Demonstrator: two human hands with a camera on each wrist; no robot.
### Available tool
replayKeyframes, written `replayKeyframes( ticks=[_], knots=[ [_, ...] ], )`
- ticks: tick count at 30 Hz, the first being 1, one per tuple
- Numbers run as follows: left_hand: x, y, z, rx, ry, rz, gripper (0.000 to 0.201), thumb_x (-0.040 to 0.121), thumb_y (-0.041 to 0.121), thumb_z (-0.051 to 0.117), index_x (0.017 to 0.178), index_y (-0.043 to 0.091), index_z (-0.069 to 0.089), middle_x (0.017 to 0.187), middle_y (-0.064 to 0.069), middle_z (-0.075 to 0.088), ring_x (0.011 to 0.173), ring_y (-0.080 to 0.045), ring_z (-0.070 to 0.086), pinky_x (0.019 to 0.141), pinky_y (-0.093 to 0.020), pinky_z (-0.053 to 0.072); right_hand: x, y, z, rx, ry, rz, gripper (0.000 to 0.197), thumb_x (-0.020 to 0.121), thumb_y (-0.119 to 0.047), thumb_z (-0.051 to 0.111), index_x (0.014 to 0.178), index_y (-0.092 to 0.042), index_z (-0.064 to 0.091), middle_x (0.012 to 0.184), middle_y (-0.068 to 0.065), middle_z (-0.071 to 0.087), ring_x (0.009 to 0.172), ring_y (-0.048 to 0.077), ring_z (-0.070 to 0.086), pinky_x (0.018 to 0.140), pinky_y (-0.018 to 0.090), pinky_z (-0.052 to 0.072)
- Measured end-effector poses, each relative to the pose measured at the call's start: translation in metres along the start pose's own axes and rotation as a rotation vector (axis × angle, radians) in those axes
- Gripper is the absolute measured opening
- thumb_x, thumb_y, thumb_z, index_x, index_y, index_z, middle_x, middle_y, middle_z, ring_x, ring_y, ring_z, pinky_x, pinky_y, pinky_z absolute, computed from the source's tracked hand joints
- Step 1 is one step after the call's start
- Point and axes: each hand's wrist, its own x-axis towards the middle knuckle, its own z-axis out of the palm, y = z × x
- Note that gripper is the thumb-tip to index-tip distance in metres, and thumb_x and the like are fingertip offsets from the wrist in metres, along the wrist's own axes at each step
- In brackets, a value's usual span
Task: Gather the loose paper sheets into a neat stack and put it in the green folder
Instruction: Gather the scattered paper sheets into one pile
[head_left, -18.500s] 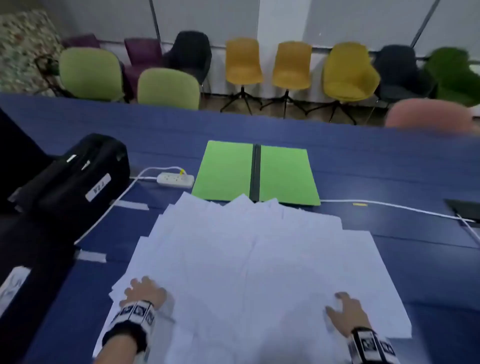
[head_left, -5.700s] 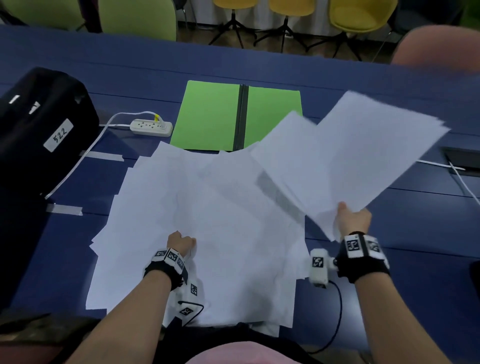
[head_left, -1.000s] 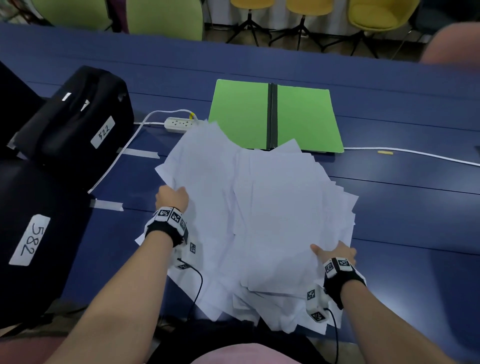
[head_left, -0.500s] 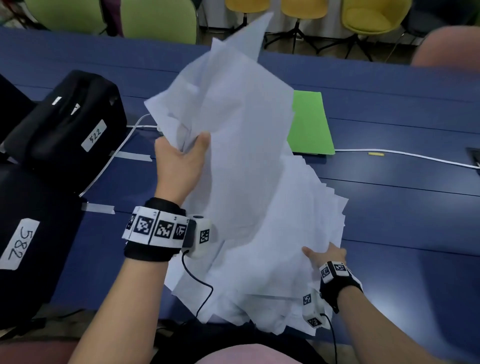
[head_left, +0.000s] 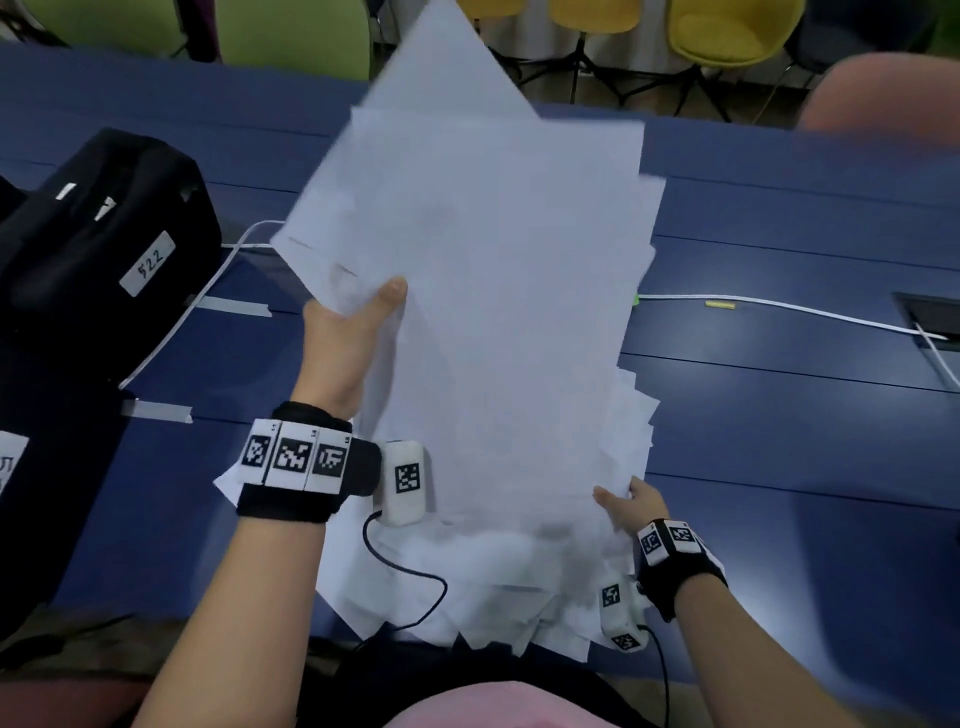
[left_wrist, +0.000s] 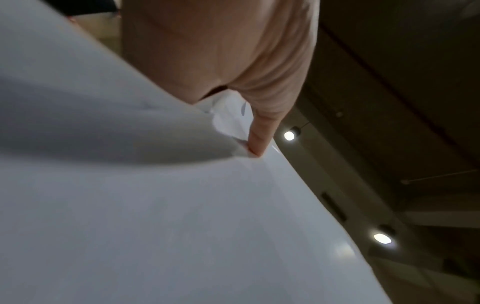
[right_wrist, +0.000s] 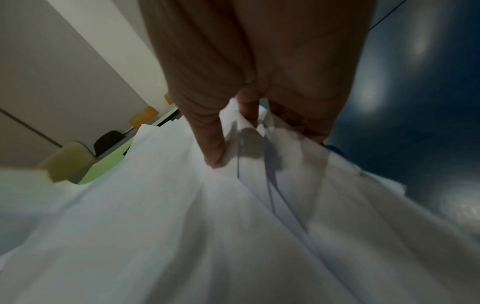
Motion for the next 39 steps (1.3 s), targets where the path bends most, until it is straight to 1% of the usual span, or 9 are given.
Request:
replayKeyframes(
  ticks=[3,9,14,20,24,28,33,36,39],
  knots=[
    [0.011,-0.065,-0.012,0.175,-0.008,-0.336,0.049,0.075,0.025,0.077,0.118,0.010,0.060,0.111,-0.003,0.069,0.098,-0.013,0.067,0.073,-0.023,0.051,0.002,0.004,-0.007,0.031,0.015,-0.039,0.046,0.092,-0.031,0.054,0.125,0.002,0.051,0.125,0.022,0.055,0.112,0.030,0.056,0.089,0.034,0.042],
    [0.000,-0.150,-0.032,0.611,-0.120,-0.749,0.072,0.076,0.030,0.077,0.132,-0.001,0.044,0.122,-0.003,0.053,0.122,-0.030,0.052,0.090,-0.031,0.042,0.006,0.007,-0.019,0.247,0.088,-0.086,0.033,0.098,-0.034,0.035,0.117,-0.018,0.057,0.102,0.006,0.056,0.094,0.022,0.052,0.095,0.039,0.047],
    [-0.006,-0.183,-0.030,0.595,-0.021,-0.690,0.058,0.080,0.017,0.074,0.129,-0.002,0.050,0.131,-0.016,0.057,0.120,-0.032,0.054,0.100,-0.036,0.043,0.007,-0.003,-0.019,0.181,0.050,-0.081,0.015,0.089,-0.036,0.059,0.094,-0.023,0.051,0.090,0.010,0.052,0.085,0.023,0.053,0.067,0.030,0.042],
    [-0.030,-0.204,0.006,0.536,0.054,-0.504,0.037,0.098,0.012,0.042,0.133,0.000,0.046,0.131,-0.013,0.053,0.125,-0.029,0.048,0.105,-0.032,0.035,0.002,-0.013,0.004,0.127,0.131,-0.068,0.074,0.081,-0.037,0.070,0.138,-0.001,0.040,0.141,0.016,0.040,0.127,0.035,0.046,0.106,0.046,0.039],
    [-0.035,-0.214,0.012,0.576,-0.182,-0.517,0.017,0.094,0.008,0.046,0.084,0.009,0.059,0.081,-0.003,0.059,0.089,-0.020,0.055,0.079,-0.027,0.045,0.000,-0.022,0.009,0.083,0.203,-0.039,0.068,0.073,-0.025,0.080,0.129,-0.001,0.050,0.133,0.020,0.051,0.120,0.036,0.053,0.099,0.043,0.046],
    [-0.012,-0.193,-0.030,0.663,0.207,-0.509,0.013,0.084,0.011,0.054,0.091,0.012,0.066,0.090,-0.006,0.065,0.089,-0.025,0.062,0.078,-0.028,0.047,0.000,-0.023,0.004,0.093,0.228,0.016,0.056,0.075,-0.020,0.078,0.122,0.000,0.056,0.123,0.019,0.062,0.114,0.037,0.057,0.089,0.039,0.047],
    [-0.011,-0.163,-0.128,1.002,0.659,-0.898,0.085,0.074,0.034,0.069,0.140,0.004,0.026,0.147,-0.020,0.026,0.134,-0.036,0.032,0.106,-0.047,0.030,-0.002,-0.023,0.005,0.190,0.288,0.065,0.071,0.075,-0.008,0.077,0.131,-0.001,0.034,0.125,0.024,0.056,0.111,0.039,0.057,0.081,0.038,0.045],
    [-0.018,-0.167,-0.150,1.058,0.679,-0.991,0.108,0.066,0.053,0.074,0.141,-0.003,0.022,0.148,-0.024,0.024,0.134,-0.038,0.030,0.106,-0.048,0.030,-0.007,-0.024,0.005,0.287,0.331,0.120,0.082,0.071,-0.008,0.080,0.135,-0.006,0.029,0.126,0.026,0.054,0.111,0.039,0.057,0.083,0.041,0.046],
    [-0.014,-0.180,-0.146,0.933,0.651,-0.860,0.087,0.067,0.038,0.078,0.130,-0.005,0.035,0.133,-0.023,0.045,0.120,-0.036,0.049,0.096,-0.043,0.042,-0.005,-0.025,0.005,0.237,0.306,0.124,0.084,0.070,-0.011,0.081,0.136,-0.005,0.030,0.128,0.024,0.054,0.117,0.040,0.054,0.092,0.046,0.046]
  ],
)
